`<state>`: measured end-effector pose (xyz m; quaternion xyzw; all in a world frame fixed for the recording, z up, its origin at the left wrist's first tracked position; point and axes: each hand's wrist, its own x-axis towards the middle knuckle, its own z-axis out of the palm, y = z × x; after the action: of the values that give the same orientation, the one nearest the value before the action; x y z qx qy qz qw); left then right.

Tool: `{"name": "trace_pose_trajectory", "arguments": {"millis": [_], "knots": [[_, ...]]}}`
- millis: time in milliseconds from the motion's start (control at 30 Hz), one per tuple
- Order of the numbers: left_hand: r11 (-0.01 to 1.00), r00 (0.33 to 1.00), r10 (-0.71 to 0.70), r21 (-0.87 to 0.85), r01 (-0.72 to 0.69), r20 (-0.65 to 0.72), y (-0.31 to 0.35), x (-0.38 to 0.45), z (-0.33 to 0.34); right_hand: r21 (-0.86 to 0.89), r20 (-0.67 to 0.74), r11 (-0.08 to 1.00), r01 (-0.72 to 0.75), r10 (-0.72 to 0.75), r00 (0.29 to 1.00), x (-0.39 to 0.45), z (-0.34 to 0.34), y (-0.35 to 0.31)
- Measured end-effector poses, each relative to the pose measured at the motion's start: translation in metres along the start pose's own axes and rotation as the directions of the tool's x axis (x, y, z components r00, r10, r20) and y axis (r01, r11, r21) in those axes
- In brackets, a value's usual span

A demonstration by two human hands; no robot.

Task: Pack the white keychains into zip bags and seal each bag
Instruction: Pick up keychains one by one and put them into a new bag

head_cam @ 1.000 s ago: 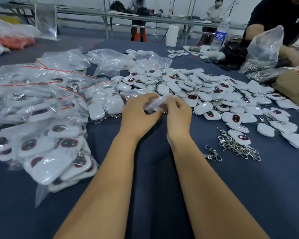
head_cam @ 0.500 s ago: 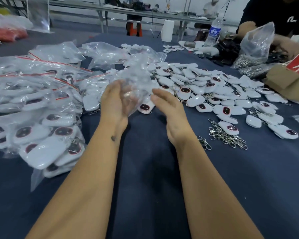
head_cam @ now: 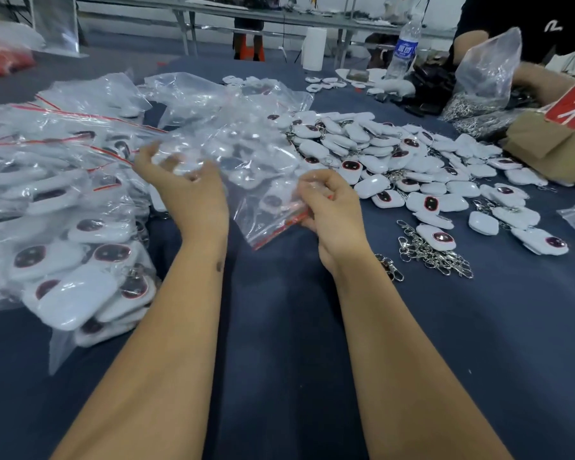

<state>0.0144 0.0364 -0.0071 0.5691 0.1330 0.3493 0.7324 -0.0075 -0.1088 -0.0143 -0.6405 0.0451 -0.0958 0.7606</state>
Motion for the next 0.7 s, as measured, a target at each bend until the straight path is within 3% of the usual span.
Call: {"name": "trace_pose_trajectory", "arguments": {"millis": [67,133,233,333,367,433,467,567,700], "knots": [[0.924,0.971,0.234,0.3,-0.237,0.046,-0.003,-0.002,0.0,0.068,-0.14,0.997,0.042,-0.032,0.99,0.0,-0.002,-0.001],[0.791,0.891,0.415,0.411,-0.452,0.181,-0.004,-0.004,-0.001,0.052,-0.255,0.997,0.052,-0.037,0.966,0.001,-0.004,-0.002],[0.787,0.772,0.39,0.255,-0.562,0.501,0.001,-0.017,0.005,0.077,-0.332,0.997,0.027,0.0,0.943,0.002,-0.006,-0.001],[0.655,0.553,0.346,0.226,-0.72,0.758,0.0,-0.033,0.013,0.168,-0.328,0.984,0.059,0.0,0.945,0.002,-0.003,-0.006],[0.625,0.515,0.298,0.243,-0.742,0.804,-0.003,-0.035,0.016,0.251,-0.291,0.966,0.063,0.013,0.957,0.002,-0.003,-0.008],[0.612,0.522,0.216,0.302,-0.731,0.825,-0.01,-0.033,0.019,0.417,-0.195,0.908,0.033,0.054,0.979,0.002,-0.003,-0.012],[0.639,0.561,0.188,0.334,-0.693,0.806,-0.012,-0.031,0.019,0.445,-0.154,0.895,0.015,0.06,0.986,0.002,-0.003,-0.012],[0.771,0.691,0.12,0.372,-0.517,0.713,-0.014,-0.027,0.017,0.355,-0.081,0.935,-0.02,0.052,0.995,0.001,-0.001,-0.011],[0.746,0.695,0.173,0.368,-0.555,0.698,-0.014,-0.022,0.017,0.223,-0.057,0.973,-0.055,0.069,0.996,0.001,0.0,-0.007]]}}
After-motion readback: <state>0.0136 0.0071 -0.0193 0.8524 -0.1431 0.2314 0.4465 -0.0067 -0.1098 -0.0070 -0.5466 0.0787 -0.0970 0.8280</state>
